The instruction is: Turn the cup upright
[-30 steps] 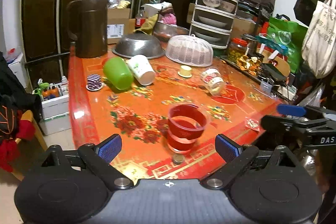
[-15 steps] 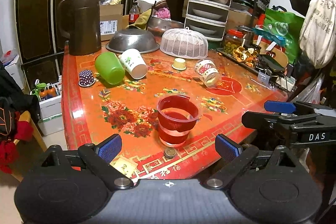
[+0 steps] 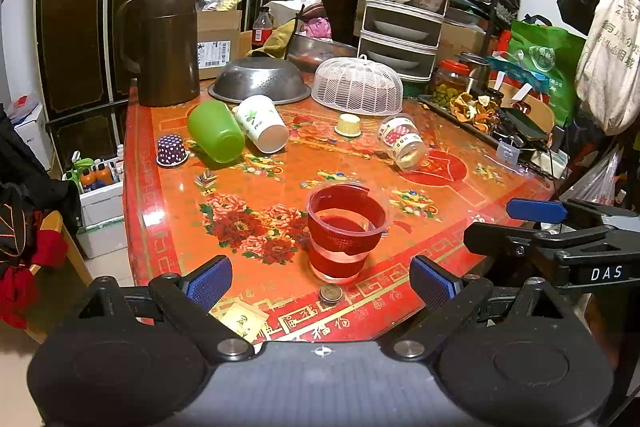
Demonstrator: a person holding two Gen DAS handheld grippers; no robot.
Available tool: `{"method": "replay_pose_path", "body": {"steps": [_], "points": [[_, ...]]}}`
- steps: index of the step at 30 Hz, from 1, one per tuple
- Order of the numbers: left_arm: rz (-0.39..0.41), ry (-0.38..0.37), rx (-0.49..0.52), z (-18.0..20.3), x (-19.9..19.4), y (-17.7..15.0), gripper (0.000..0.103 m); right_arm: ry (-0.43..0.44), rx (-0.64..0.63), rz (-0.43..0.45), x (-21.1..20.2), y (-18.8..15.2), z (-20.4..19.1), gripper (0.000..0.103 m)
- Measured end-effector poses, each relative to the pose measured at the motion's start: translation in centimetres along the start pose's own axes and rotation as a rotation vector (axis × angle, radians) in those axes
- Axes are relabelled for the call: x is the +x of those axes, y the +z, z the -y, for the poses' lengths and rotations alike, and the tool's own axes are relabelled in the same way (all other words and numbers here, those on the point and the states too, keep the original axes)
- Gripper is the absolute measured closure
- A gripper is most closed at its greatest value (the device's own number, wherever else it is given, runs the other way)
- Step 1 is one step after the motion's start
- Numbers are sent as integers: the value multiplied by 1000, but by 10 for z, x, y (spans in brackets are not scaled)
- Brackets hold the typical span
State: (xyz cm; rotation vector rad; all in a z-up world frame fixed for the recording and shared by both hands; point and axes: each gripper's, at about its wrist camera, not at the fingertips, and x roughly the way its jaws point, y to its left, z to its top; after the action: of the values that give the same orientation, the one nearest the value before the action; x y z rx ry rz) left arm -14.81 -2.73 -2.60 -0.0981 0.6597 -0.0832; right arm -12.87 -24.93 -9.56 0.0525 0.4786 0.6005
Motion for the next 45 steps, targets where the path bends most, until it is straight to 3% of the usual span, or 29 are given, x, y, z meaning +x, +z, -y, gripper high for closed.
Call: {"method": "replay_pose_path", "body": {"steps": [45], "points": [[4, 18, -11, -1, 4, 0, 6, 33, 6, 12, -1, -2, -1, 1]]}}
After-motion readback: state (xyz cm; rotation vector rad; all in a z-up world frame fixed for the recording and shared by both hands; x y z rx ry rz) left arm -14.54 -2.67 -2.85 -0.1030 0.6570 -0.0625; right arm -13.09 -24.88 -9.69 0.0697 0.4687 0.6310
